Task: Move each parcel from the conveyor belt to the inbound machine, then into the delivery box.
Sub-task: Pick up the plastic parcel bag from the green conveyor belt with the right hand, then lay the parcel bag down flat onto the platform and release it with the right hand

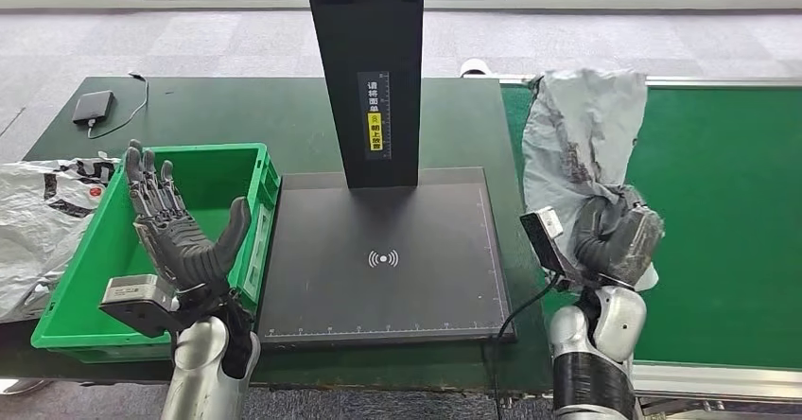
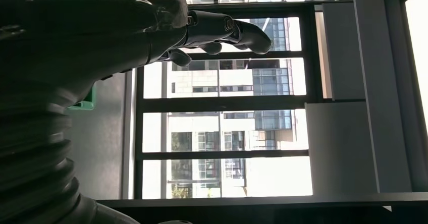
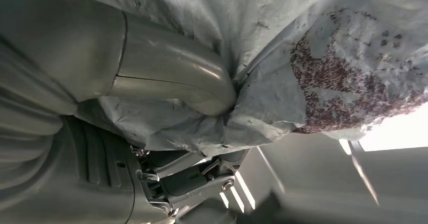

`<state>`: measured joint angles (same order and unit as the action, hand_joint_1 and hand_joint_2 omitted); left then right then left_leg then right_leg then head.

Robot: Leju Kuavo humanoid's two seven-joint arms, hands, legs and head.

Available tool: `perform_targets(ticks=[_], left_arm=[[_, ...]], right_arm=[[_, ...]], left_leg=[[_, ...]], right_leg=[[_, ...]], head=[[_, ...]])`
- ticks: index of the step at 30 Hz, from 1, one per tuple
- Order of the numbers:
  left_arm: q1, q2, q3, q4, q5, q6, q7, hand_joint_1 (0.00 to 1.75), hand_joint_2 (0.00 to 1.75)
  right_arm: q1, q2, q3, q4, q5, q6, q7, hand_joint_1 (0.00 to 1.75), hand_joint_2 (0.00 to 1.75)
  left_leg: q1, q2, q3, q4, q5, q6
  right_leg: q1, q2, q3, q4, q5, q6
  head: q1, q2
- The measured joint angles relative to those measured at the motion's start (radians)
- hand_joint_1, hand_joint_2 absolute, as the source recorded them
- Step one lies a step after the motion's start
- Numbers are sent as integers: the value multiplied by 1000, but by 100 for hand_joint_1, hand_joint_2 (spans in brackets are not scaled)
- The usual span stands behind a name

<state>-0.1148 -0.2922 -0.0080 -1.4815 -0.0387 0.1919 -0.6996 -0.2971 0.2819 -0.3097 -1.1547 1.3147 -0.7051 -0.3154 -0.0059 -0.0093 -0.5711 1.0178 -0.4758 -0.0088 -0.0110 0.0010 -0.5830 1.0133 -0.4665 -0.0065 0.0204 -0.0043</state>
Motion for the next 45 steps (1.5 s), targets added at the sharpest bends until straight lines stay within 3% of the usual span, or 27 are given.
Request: perform_targets(ticks=[5,10,12,17,23,30,34,37,41,45], left_arm=[[-2,0,0,9,-3,0,0,0,175],[-3,0,0,13,-3,0,0,0,175],[-3,0,0,14,-2,-1,0,0,175],[-5,0,-2,21,-1,-17,0,0,175],[-6,0,-3,30,-1,-17,0,0,175],[-5,0,-5,28,-1,2,0,0,175],[-4,0,-5,20,-2,8,0,0,175],[-2,0,-5,15,-5,12,0,0,175],[-2,0,-5,14,-6,21,0,0,175],[-1,0,-5,9,-16,34,0,0,175]], right_arm=[[44,30,24,-242,-79,1,-48,175,175],[47,31,57,-311,-127,8,-91,175,175],[37,31,101,-257,-151,44,-119,175,175],[-5,36,277,-14,-189,281,-162,175,175],[-51,50,408,220,-249,309,-165,175,175],[-93,62,490,379,-306,308,-144,175,175],[-105,63,502,426,-322,301,-140,0,175],[-108,64,504,446,-336,280,-139,0,175],[-110,64,504,460,-375,236,-150,0,0],[-111,64,504,463,-438,219,-207,0,0]], left_leg=[[0,3,0,0,0,0],[-1,4,0,0,0,0],[-1,6,1,0,0,0],[1,5,2,0,1,0],[2,2,0,0,2,-1],[2,1,-1,0,2,-1],[2,1,-1,0,2,-1],[2,1,-1,0,2,-1],[2,1,-1,0,2,-1],[2,1,-1,0,2,-1]], right_leg=[[-1,2,0,0,0,1],[-1,3,1,0,1,2],[-1,5,1,0,1,2],[0,4,1,0,2,1],[2,1,0,0,1,1],[1,1,0,0,1,1],[1,1,0,0,2,1],[1,1,0,0,2,1],[1,1,0,0,2,1],[1,1,0,0,2,1]], head=[[0,0],[0,0],[0,0],[0,0],[0,0],[0,0],[0,0],[0,0],[0,0],[0,0]])
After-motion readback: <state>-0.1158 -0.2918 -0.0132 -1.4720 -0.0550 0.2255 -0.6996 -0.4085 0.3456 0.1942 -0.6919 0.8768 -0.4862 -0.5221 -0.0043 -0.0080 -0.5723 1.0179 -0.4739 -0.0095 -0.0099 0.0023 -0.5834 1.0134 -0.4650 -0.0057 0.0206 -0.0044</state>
